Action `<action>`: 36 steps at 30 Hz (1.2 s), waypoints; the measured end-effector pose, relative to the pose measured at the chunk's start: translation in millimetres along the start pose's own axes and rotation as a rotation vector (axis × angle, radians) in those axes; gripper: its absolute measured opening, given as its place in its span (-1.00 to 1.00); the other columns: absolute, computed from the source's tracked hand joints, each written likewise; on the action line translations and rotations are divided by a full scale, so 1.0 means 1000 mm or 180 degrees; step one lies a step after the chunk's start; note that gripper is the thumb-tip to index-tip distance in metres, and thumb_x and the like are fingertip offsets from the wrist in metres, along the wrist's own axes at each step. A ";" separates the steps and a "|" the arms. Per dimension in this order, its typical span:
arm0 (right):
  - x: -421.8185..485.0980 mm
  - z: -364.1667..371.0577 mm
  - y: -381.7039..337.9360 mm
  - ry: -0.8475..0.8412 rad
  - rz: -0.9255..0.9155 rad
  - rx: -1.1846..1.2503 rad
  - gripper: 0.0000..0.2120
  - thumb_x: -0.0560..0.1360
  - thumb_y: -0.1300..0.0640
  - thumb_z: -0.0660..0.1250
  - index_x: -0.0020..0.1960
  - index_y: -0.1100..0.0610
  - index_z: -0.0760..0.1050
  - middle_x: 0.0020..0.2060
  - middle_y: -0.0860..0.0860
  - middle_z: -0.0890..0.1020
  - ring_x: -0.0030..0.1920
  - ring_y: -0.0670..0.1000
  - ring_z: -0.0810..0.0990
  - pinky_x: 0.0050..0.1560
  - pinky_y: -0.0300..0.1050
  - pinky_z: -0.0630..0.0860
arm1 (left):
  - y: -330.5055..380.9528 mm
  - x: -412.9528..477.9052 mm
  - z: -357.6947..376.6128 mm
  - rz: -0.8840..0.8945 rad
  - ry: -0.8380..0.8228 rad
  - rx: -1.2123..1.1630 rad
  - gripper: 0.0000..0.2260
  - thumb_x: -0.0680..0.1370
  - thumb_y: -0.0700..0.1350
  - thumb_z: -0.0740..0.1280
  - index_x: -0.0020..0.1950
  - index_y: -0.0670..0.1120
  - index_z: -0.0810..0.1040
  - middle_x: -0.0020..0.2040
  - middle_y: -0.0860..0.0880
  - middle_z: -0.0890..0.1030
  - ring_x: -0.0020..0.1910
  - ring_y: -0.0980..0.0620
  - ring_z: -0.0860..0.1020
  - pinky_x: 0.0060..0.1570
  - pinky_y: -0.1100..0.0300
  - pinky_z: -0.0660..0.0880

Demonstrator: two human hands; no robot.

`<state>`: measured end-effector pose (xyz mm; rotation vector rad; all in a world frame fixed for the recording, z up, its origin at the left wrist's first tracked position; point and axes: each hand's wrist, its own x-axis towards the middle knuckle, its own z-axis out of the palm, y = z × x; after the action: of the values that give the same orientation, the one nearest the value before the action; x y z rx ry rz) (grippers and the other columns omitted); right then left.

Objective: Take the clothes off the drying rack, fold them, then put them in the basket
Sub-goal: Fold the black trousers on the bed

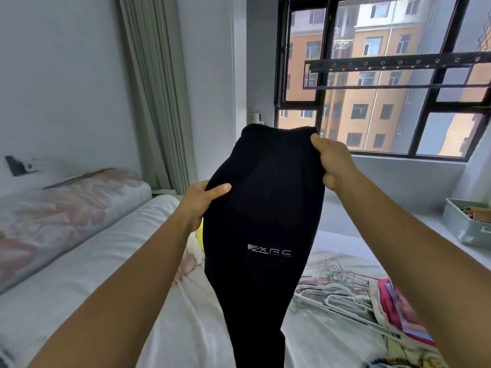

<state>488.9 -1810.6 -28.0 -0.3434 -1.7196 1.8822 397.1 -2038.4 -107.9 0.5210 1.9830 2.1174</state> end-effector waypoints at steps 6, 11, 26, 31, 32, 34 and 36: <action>0.035 0.001 0.027 -0.0990 0.0395 0.0104 -0.68 0.44 -0.11 0.30 0.04 0.09 0.56 0.06 0.00 0.63 -0.06 -0.07 0.65 -0.04 -0.22 0.58 | -0.004 0.054 -0.002 -0.0072 0.0123 -0.0507 -0.82 0.47 -0.13 0.41 0.04 -0.15 0.59 -0.04 -0.10 0.66 -0.07 -0.03 0.64 -0.17 0.18 0.57; 0.067 -0.009 0.158 -0.0274 0.0961 0.0013 -0.71 0.53 0.25 0.29 0.22 0.33 0.48 -0.02 0.10 0.64 -0.10 0.02 0.65 -0.23 -0.24 0.60 | -0.092 0.086 -0.021 -0.0676 -0.0103 0.0196 -0.79 0.50 -0.15 0.38 0.06 -0.24 0.59 -0.14 -0.11 0.65 -0.24 0.01 0.62 -0.31 0.27 0.55; 0.049 -0.019 0.410 -0.0283 0.2900 -0.0829 -0.76 0.50 0.22 0.35 0.09 0.37 0.53 -0.23 0.14 0.65 -0.24 0.08 0.62 -0.28 -0.15 0.55 | -0.334 0.117 -0.083 -0.2423 -0.0564 0.0546 -0.83 0.55 -0.17 0.32 0.02 -0.27 0.58 -0.06 -0.22 0.65 -0.18 -0.04 0.61 -0.26 0.21 0.52; 0.034 -0.008 0.431 -0.0295 0.3058 -0.0144 -0.84 0.52 0.20 0.30 0.08 0.21 0.54 -0.18 0.06 0.67 -0.14 0.05 0.61 -0.14 -0.13 0.49 | -0.356 0.127 -0.094 -0.2632 -0.0823 0.0025 -0.81 0.58 -0.04 0.25 0.11 -0.05 0.58 -0.05 0.04 0.64 -0.06 0.10 0.58 -0.12 0.19 0.44; 0.024 -0.007 0.436 -0.0357 0.3132 -0.0263 -0.83 0.52 0.23 0.30 0.09 0.23 0.54 -0.16 0.07 0.68 -0.13 0.07 0.63 -0.14 -0.13 0.51 | -0.364 0.123 -0.097 -0.2636 -0.0837 0.0119 -0.81 0.59 -0.03 0.23 0.13 -0.01 0.57 0.00 0.06 0.64 0.00 0.10 0.57 -0.04 0.14 0.41; 0.014 -0.005 0.450 -0.0281 0.3208 -0.0405 -0.83 0.52 0.27 0.29 0.08 0.29 0.55 -0.17 0.12 0.70 -0.16 0.09 0.66 -0.22 -0.15 0.55 | -0.376 0.118 -0.095 -0.2654 -0.0804 0.0298 -0.81 0.61 -0.07 0.20 0.11 -0.08 0.57 -0.01 -0.01 0.63 -0.06 0.06 0.57 -0.08 0.19 0.44; 0.021 -0.002 0.455 -0.0045 0.3190 -0.0376 -0.85 0.53 0.27 0.28 0.05 0.32 0.54 -0.20 0.14 0.69 -0.21 0.10 0.66 -0.29 -0.16 0.56 | -0.376 0.124 -0.087 -0.2729 -0.0476 0.0262 -0.80 0.61 -0.12 0.20 0.01 -0.20 0.56 -0.10 -0.14 0.59 -0.20 0.00 0.55 -0.24 0.21 0.47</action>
<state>368.6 -1805.6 -467.4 -1.4517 -1.8235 2.4032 213.7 -2041.1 -469.5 -0.1574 1.7527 1.4200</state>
